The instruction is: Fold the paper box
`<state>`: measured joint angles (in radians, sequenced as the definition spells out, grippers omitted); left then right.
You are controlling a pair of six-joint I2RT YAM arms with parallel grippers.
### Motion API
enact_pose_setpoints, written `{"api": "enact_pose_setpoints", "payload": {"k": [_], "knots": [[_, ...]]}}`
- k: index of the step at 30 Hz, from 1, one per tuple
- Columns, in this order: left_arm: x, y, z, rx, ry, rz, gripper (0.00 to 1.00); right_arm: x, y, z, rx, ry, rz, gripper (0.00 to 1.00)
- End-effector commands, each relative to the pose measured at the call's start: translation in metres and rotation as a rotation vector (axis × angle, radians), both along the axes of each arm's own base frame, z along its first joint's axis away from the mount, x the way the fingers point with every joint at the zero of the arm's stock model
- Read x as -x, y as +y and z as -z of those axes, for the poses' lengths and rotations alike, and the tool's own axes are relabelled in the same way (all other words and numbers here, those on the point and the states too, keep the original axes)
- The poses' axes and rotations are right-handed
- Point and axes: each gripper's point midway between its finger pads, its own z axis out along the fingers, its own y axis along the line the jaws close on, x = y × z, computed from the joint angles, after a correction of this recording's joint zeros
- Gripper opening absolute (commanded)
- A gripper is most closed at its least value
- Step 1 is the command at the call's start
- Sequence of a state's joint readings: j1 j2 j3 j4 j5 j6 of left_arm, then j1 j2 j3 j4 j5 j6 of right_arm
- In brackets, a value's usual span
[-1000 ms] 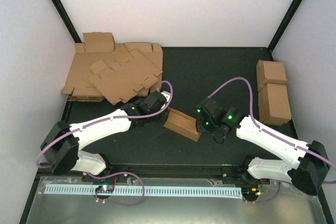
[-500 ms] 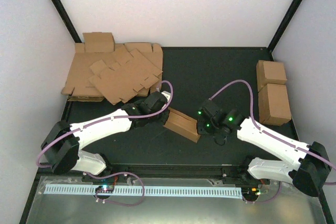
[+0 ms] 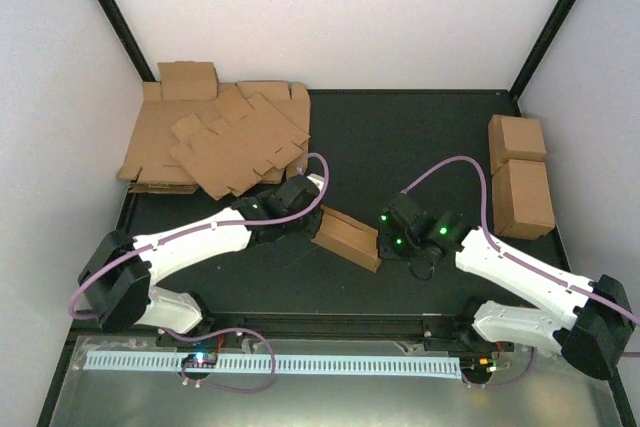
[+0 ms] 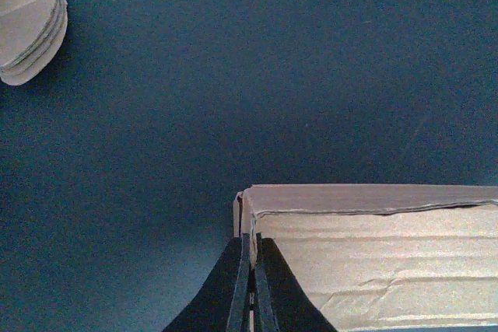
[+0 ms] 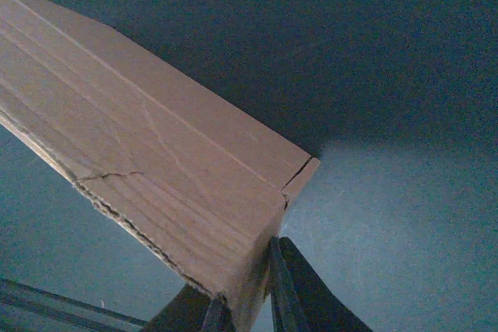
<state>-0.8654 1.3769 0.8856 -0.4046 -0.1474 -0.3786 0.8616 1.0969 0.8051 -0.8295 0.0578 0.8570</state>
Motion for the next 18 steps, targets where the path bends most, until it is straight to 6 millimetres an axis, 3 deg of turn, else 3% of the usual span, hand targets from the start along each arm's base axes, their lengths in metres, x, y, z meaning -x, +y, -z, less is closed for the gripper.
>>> {"api": "enact_pose_setpoints", "payload": {"k": [1,9,18], "knots": [[0.023,0.012,0.026,-0.092,0.123,0.003,0.02,-0.002,0.008,-0.009,-0.07,0.004,0.037,0.14],[0.027,0.013,0.022,-0.084,0.134,-0.01,0.02,-0.004,0.014,-0.017,-0.108,0.019,0.078,0.08],[0.03,0.011,0.024,-0.074,0.157,-0.028,0.02,-0.005,0.012,-0.017,-0.094,0.057,0.152,0.13]]}}
